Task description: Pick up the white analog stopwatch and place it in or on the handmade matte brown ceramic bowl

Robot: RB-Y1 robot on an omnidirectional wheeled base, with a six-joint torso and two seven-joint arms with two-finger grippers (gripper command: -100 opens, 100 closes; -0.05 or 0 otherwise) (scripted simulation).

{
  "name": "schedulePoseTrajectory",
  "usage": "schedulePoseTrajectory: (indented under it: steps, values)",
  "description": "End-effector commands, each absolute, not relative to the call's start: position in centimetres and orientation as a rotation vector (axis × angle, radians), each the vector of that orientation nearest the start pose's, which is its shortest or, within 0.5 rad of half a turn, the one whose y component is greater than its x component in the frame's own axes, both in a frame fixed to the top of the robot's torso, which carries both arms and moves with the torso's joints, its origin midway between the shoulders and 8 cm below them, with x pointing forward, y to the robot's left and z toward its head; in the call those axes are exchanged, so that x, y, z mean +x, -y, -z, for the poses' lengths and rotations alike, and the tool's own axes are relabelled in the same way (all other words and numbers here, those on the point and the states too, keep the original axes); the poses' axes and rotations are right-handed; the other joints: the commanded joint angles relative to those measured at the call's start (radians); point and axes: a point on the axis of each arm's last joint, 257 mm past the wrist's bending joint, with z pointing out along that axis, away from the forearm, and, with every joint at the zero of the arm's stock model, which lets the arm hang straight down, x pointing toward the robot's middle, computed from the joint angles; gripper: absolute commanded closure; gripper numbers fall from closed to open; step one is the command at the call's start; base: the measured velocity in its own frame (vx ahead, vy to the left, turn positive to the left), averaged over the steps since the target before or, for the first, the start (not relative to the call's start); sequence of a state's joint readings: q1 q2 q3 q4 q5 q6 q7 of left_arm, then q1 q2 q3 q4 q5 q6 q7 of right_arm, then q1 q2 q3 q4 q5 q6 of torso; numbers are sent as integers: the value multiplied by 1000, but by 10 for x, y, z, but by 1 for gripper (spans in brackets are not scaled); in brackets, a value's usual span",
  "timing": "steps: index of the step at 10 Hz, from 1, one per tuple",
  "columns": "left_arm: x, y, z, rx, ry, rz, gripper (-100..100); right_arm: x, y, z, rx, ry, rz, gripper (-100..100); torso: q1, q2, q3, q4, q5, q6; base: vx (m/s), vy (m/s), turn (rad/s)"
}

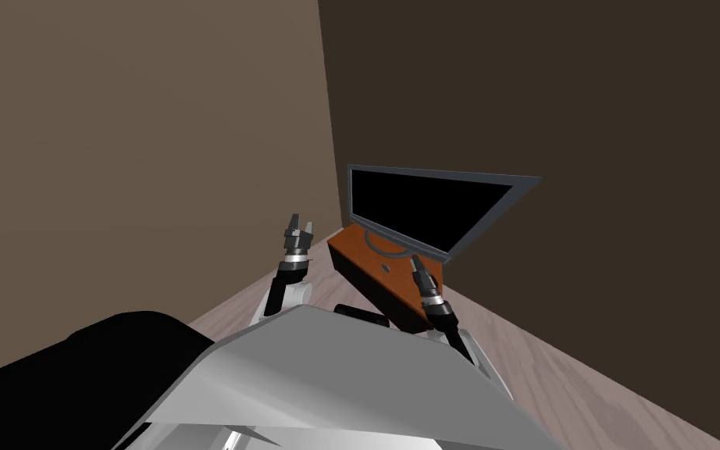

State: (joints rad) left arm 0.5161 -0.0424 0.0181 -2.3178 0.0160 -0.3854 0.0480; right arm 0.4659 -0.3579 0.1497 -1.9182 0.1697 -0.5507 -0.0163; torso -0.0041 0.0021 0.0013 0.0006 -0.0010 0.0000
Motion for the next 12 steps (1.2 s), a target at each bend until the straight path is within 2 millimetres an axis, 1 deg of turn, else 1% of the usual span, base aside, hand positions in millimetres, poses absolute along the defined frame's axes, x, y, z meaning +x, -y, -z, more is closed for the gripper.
schedulePoseTrajectory:
  steps: [1, 2, 3, 4, 5, 6, 7, 8, 9, 10, 11, 12]
  values:
    - [351, -296, -14, -789, -610, 1310, 0, 378, 207, 184, 458, -1355, -1199, -100, 0, 0, 0, 0, 0, 0, -49, -52, 331]
    - [351, -296, -14, -789, -610, 1310, 0, 378, 209, 191, 469, -1368, -1191, -100, -1, 0, 0, 0, 0, 0, -34, -45, 133]
    - [351, -296, -14, -789, -610, 1310, 0, 374, 211, 218, 446, -1452, -1150, -100, 0, -1, -1, 0, 0, 1, -37, -30, 227]
    - [351, -296, -14, -789, -610, 1310, 0, 368, 212, 241, 416, -1527, -1112, -100, 1, -1, -1, 0, 0, 0, -45, -32, 388]
    - [351, -296, -14, -789, -610, 1310, 0, 361, 217, 271, 399, -1610, -1067, -100, 0, -1, 0, 0, 0, 0, -47, -38, 378]
    - [351, -296, -14, -789, -610, 1310, 0, 361, 219, 273, 389, -1621, -1059, -100, 0, -1, -1, 0, 0, 0, -24, -33, 91]
    - [351, -296, -14, -789, -610, 1310, 0, 352, 226, 299, 356, -1704, -1010, -100, 0, -2, -1, 0, 0, 1, -13, -12, 232]
    - [351, -296, -14, -789, -610, 1310, 0, 342, 235, 325, 323, -1784, -960, -100, 1, -3, -2, -1, 0, 0, -10, -8, 421]
    - [351, -296, -14, -789, -610, 1310, 0, 331, 244, 347, 287, -1857, -911, -100, 2, -3, -2, -1, 0, 0, -1, -10, 323]
    - [351, -296, -14, -789, -610, 1310, 0, 330, 245, 349, 279, -1866, -904, -100, 1, -4, -2, -1, 0, 1, 4, -9, 63]
    - [351, -296, -14, -789, -610, 1310, 0, 318, 257, 372, 237, -1942, -848, -100, 2, -4, -2, -1, 0, 1, 11, 7, 194]
    - [351, -296, -14, -789, -610, 1310, 0, 318, 257, 372, 237, -1942, -848, -100, 3, -5, -3, -1, 1, 0, 13, 4, 125]
